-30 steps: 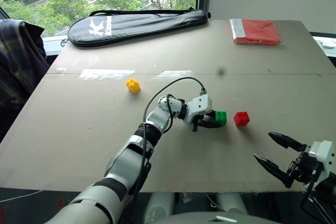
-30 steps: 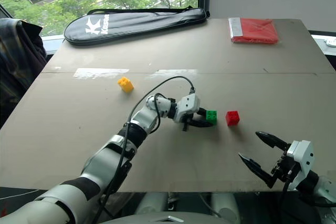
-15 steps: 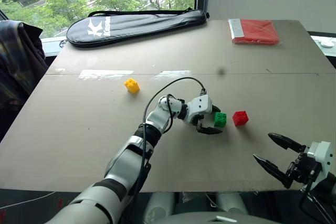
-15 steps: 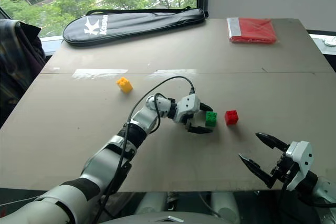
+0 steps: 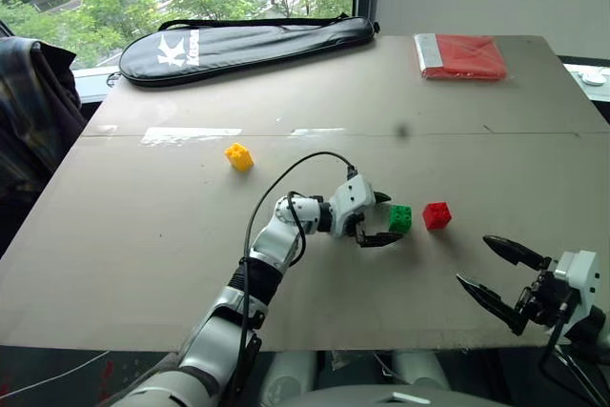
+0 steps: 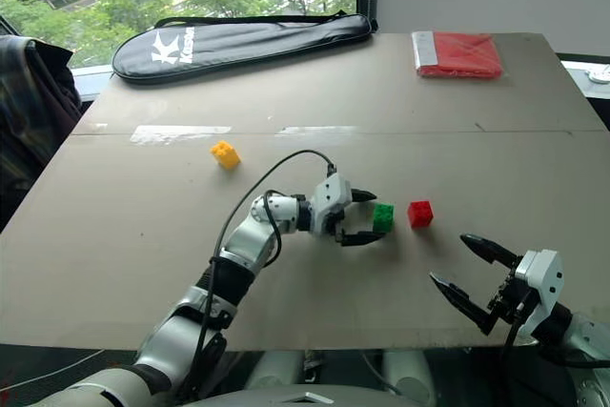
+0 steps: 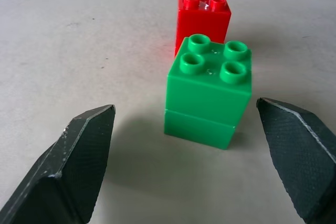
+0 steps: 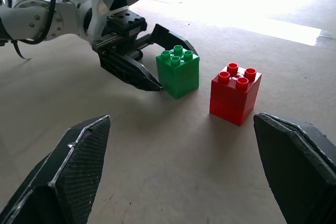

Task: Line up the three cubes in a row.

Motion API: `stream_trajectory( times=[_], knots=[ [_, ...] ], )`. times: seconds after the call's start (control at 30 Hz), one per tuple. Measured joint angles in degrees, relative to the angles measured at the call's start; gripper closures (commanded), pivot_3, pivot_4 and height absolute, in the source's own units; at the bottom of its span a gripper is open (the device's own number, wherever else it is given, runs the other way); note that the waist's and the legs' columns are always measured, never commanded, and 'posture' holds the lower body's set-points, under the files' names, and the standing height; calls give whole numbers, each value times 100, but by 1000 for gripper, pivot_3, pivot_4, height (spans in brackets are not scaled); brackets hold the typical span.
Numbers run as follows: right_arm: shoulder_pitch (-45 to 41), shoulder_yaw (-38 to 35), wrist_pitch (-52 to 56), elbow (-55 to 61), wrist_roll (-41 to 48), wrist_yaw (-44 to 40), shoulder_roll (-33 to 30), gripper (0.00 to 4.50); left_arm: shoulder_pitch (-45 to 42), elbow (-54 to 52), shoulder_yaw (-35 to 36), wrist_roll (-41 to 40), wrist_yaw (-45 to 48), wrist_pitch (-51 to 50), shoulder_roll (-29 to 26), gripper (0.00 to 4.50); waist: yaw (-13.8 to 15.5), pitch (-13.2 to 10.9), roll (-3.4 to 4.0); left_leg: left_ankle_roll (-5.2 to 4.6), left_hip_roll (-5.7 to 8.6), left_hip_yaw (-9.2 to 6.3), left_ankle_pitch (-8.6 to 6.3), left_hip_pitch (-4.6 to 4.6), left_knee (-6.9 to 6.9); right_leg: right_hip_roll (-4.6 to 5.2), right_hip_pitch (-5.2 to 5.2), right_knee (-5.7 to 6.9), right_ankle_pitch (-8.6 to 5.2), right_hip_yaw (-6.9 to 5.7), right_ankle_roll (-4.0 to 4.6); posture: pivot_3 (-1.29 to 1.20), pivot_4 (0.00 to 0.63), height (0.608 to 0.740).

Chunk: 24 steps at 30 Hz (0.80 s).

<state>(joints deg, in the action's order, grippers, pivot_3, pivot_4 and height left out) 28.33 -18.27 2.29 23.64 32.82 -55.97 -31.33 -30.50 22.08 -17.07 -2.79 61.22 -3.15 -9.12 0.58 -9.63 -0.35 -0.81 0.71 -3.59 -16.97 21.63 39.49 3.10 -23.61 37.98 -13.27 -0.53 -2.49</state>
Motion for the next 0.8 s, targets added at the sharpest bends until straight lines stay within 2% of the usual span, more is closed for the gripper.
stream_trajectory(
  times=[0.8],
  knots=[
    [21,35,-37,-121,-61,22,74,0,111,-104,-56,-31,-890,-215,353,73,24,2,3,0,4,2,0,-2,1,1,1,1,1,3,-2,0,150,700]
  ],
)
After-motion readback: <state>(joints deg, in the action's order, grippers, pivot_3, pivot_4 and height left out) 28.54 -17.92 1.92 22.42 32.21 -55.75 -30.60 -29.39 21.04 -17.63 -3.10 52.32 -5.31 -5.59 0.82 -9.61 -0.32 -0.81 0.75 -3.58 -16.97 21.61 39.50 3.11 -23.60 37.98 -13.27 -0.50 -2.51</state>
